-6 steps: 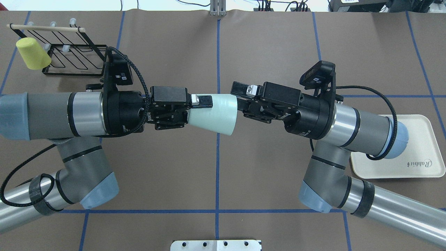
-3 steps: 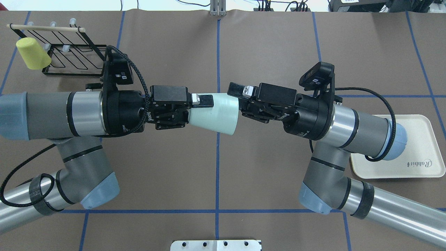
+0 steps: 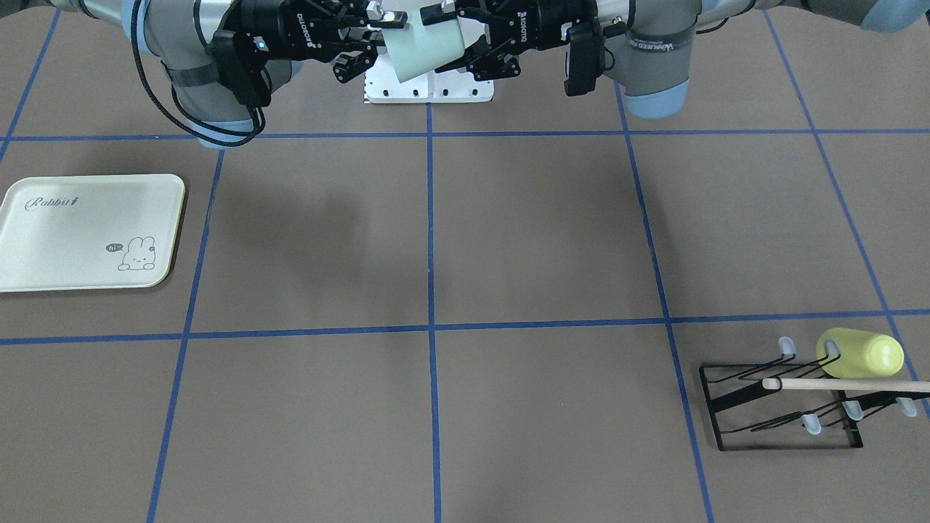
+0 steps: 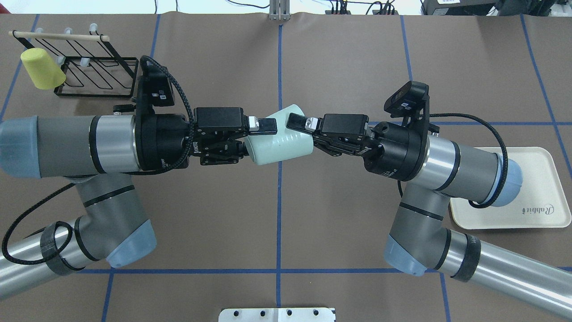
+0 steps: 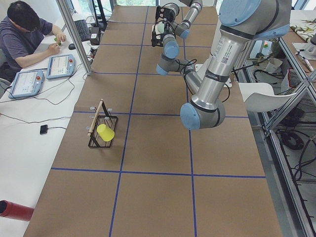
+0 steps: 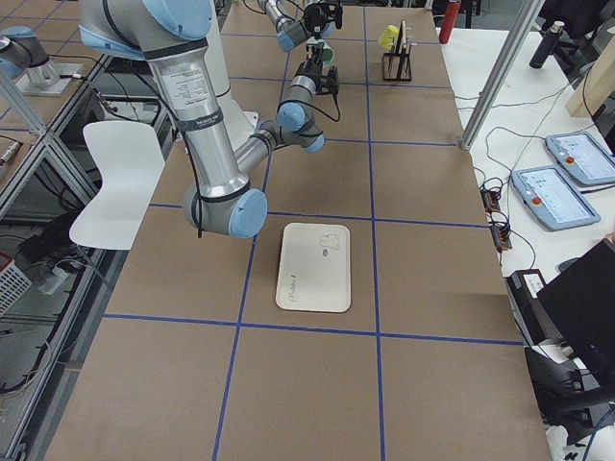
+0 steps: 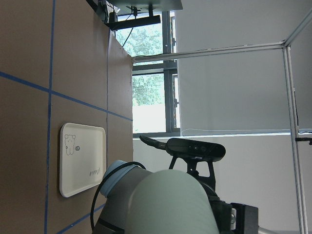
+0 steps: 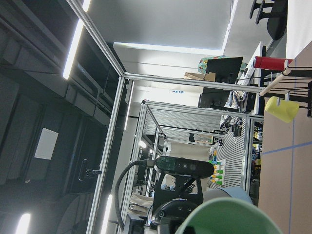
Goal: Left arm grabs green cup and hands to right arm on tray
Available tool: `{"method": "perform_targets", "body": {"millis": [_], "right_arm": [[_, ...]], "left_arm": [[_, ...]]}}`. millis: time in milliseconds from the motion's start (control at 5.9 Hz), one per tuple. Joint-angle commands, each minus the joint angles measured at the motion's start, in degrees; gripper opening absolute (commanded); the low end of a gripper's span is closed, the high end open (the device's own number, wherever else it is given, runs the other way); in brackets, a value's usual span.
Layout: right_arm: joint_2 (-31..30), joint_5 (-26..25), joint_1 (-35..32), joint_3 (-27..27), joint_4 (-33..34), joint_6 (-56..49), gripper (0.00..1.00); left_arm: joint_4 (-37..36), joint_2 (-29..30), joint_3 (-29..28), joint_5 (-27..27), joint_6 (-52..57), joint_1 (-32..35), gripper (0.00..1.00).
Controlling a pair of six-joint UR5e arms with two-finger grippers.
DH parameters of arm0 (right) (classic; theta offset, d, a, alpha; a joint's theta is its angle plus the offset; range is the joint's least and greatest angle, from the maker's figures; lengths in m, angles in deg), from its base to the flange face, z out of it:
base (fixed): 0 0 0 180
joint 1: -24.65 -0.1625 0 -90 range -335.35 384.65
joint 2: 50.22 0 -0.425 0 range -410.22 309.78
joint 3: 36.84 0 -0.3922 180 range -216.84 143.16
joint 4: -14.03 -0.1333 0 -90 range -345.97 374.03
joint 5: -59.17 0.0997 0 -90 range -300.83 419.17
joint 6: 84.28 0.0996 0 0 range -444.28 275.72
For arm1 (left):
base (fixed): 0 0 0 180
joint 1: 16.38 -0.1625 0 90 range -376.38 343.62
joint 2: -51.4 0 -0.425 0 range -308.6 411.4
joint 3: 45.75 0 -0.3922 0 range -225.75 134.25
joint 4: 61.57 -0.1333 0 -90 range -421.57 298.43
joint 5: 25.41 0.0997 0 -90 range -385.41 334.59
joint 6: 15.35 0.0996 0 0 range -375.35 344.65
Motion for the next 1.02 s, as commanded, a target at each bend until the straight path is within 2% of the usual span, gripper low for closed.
{"method": "perform_targets", "body": {"millis": [0, 339, 509, 848], "right_arm": [[-0.28, 0.07, -0.32, 0.0, 0.18, 0.4, 0.0], [-1.07, -0.01, -2.07, -0.26, 0.62, 0.58, 0.0], [-1.25, 0.16, -4.17, -0.44, 4.71, 0.58, 0.0], [-2.21, 0.86, -8.48, -0.27, 18.74, 0.06, 0.0]], "left_arm": [[-2.59, -0.29, 0.4, -0.27, 3.84, 0.94, 1.0], [-5.14, -0.73, 0.31, -5.69, 5.45, 5.06, 1.0], [-5.15, -0.82, 0.39, -5.72, 5.45, 5.17, 1.0], [-5.14, -1.09, 0.13, -5.46, 5.45, 5.08, 1.0]]}}
